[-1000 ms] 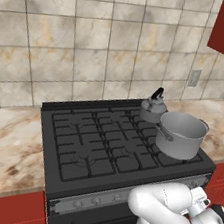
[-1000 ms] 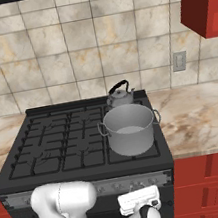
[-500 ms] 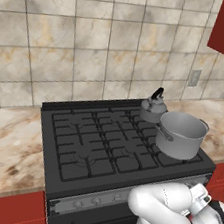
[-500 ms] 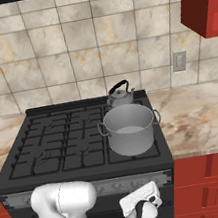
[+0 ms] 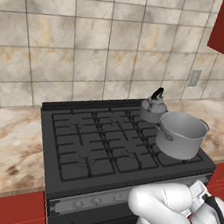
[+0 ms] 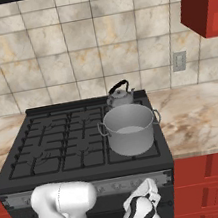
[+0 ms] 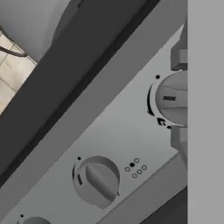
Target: Pick the kettle from the cabinet and place it on a stove burner. Then pick the pot from the counter and place it on another stove burner. Finally, turn both burners on.
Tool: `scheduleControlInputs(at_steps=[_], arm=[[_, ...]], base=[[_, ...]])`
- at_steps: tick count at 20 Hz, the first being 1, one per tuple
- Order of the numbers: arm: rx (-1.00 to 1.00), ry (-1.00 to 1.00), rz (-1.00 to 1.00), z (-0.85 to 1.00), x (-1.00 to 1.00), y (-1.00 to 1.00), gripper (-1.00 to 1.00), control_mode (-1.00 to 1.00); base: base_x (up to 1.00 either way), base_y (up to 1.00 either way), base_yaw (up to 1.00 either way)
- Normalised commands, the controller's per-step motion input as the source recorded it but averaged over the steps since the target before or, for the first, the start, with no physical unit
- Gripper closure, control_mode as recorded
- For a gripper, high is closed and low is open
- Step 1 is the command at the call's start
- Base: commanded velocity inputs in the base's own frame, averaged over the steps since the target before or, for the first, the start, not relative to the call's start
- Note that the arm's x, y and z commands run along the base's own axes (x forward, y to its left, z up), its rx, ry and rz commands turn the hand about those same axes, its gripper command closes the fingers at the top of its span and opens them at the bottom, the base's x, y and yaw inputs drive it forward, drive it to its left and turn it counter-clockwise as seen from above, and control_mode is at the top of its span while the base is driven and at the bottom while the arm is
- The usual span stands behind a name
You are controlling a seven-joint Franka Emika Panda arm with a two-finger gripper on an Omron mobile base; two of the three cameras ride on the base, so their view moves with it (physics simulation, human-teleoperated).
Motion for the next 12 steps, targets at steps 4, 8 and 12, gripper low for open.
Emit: scheduleControlInputs(at_steps=[4, 8, 12], arm=[[-0.36, -0.05, 0.00, 0.00, -0.10, 0.00, 1.00, -1.00], [-0.34, -0.04, 0.00, 0.00, -0.10, 0.00, 1.00, -1.00], [-0.07, 0.00, 0.00, 0.00, -0.12, 0.01, 1.00, -1.00]], base=[[0.00, 0.00, 0.00], [0.00, 0.00, 0.00], [0.00, 0.00, 0.00]])
